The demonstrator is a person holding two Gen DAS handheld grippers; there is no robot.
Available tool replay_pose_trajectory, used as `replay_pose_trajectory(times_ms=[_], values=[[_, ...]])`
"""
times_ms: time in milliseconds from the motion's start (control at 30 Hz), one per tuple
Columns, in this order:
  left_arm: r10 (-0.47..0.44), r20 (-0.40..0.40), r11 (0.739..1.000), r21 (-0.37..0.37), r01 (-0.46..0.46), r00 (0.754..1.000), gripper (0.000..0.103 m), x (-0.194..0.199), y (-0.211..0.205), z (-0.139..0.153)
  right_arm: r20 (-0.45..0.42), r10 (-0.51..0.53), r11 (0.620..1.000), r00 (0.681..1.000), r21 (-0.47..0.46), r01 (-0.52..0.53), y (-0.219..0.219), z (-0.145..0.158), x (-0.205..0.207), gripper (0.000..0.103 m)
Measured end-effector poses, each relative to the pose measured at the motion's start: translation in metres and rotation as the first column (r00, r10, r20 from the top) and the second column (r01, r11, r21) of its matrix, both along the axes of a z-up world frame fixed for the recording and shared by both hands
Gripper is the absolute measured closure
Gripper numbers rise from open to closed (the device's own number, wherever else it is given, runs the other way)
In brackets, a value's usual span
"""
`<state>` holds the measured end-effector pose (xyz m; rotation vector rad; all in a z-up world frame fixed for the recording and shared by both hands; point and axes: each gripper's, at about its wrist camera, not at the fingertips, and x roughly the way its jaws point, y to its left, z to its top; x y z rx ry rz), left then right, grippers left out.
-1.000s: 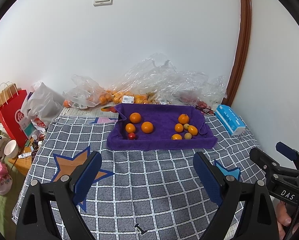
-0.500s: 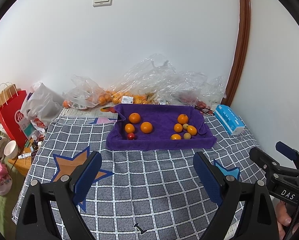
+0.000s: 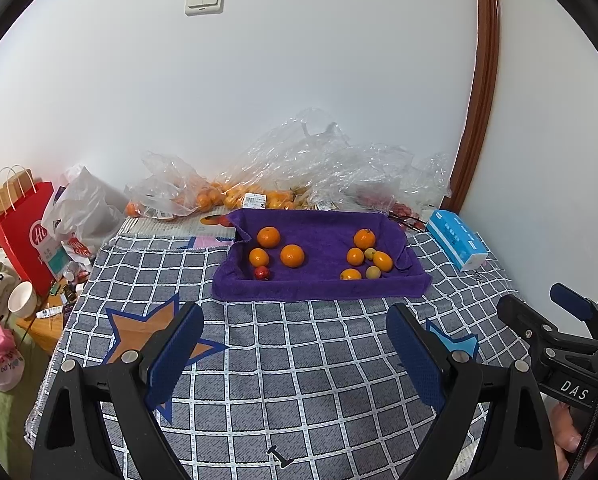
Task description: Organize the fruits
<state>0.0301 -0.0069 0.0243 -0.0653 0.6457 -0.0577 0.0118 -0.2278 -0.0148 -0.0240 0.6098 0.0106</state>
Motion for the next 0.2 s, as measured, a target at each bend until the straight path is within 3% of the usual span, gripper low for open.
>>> replay_pose_trajectory(times_ms=[200], values=[[0.002, 0.001, 1.0, 0.005, -0.002, 1.0, 0.01, -0.001, 0.0003, 0.0016, -0.001, 0.003, 1.0, 1.0, 0.0, -0.003, 0.0004, 0.0001, 0.0004, 0.0]])
